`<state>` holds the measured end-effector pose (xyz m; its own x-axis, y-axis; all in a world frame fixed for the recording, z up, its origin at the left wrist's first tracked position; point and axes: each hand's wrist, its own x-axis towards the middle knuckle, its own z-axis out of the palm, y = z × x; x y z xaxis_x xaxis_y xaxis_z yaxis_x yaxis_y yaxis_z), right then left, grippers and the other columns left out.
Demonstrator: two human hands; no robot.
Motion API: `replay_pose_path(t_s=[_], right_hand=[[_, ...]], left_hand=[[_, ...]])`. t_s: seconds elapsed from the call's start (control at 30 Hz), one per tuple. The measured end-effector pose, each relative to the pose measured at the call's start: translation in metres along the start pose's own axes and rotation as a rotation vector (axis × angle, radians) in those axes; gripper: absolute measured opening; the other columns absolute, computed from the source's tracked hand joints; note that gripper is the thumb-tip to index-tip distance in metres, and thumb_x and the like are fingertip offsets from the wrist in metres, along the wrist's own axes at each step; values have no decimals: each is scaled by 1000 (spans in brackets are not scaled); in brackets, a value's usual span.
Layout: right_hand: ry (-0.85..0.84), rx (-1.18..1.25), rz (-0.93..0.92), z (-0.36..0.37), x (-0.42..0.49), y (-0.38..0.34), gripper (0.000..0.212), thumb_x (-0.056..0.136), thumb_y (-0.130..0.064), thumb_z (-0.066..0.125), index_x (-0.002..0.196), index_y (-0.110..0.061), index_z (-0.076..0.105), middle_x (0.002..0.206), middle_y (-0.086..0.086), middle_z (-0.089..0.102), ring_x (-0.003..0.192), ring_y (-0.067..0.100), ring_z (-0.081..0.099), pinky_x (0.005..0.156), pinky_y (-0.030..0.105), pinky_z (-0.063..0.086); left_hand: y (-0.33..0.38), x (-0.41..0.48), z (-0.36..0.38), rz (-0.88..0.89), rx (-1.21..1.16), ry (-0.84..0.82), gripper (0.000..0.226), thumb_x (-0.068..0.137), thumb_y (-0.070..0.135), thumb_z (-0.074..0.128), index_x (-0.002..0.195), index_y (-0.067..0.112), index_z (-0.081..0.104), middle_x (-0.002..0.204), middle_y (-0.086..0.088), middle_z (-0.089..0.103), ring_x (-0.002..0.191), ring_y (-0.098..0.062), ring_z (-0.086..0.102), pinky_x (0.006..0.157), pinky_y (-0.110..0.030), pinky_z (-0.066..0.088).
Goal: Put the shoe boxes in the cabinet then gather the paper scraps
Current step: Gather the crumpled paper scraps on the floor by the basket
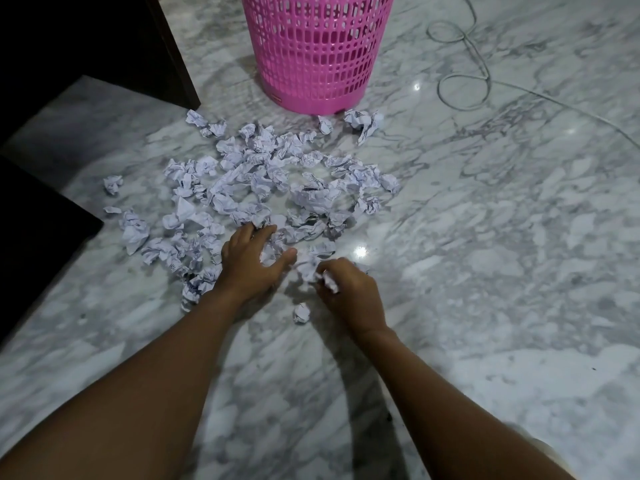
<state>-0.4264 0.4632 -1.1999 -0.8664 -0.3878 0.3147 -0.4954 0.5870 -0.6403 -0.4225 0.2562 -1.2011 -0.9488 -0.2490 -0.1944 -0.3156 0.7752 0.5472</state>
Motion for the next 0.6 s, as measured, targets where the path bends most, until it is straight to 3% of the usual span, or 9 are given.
replay_pose_path(t_s=[0.1, 0.2, 0.33, 0.4, 0.47, 0.6], right_hand=[[124, -52, 108, -13, 14, 13, 14, 82, -25, 61, 94, -20, 63, 88, 4, 66, 75, 27, 64, 55, 32, 47], [47, -186, 200, -14, 27, 21, 27, 80, -19, 66, 106, -17, 67, 102, 6, 65, 87, 30, 63, 64, 34, 51], [-126, -213, 281, -8, 26, 19, 50, 84, -41, 41, 130, -29, 58, 142, -1, 51, 120, 27, 47, 96, 43, 44], [-160, -266, 259, -5, 20, 19, 57, 84, -48, 34, 138, -35, 50, 150, -6, 45, 126, 24, 43, 96, 45, 40], [-180, -331, 225, -2, 17, 18, 57, 88, -56, 34, 142, -40, 44, 152, -8, 41, 127, 23, 42, 94, 46, 40], [-173, -429, 206, 2, 19, 9, 58, 87, -70, 39, 140, -46, 45, 148, -11, 45, 124, 21, 43, 88, 41, 38]], left_hand=[[2, 0, 1, 11, 1, 34, 80, 75, 84, 32, 138, 36, 44, 146, -11, 38, 141, -31, 27, 115, -54, 20], [6, -4, 1, 14, 13, 52, 86, 72, 86, 32, 138, 34, 44, 148, -12, 37, 141, -31, 27, 115, -53, 19], [11, -11, 1, 64, 99, 47, 106, 61, 91, 38, 145, 27, 36, 163, -6, 6, 147, -32, 16, 114, -58, 16], [12, -14, 4, 111, 149, 41, 114, 58, 93, 40, 148, 24, 30, 163, 5, -7, 148, -29, 11, 112, -60, 16], [12, -16, 6, 129, 175, 29, 115, 60, 93, 36, 150, 23, 26, 164, 6, -5, 148, -28, 9, 112, -59, 14], [11, -14, 8, 123, 104, 79, 84, 80, 72, 23, 148, 24, 34, 163, 0, 13, 147, -24, 13, 112, -52, 13]])
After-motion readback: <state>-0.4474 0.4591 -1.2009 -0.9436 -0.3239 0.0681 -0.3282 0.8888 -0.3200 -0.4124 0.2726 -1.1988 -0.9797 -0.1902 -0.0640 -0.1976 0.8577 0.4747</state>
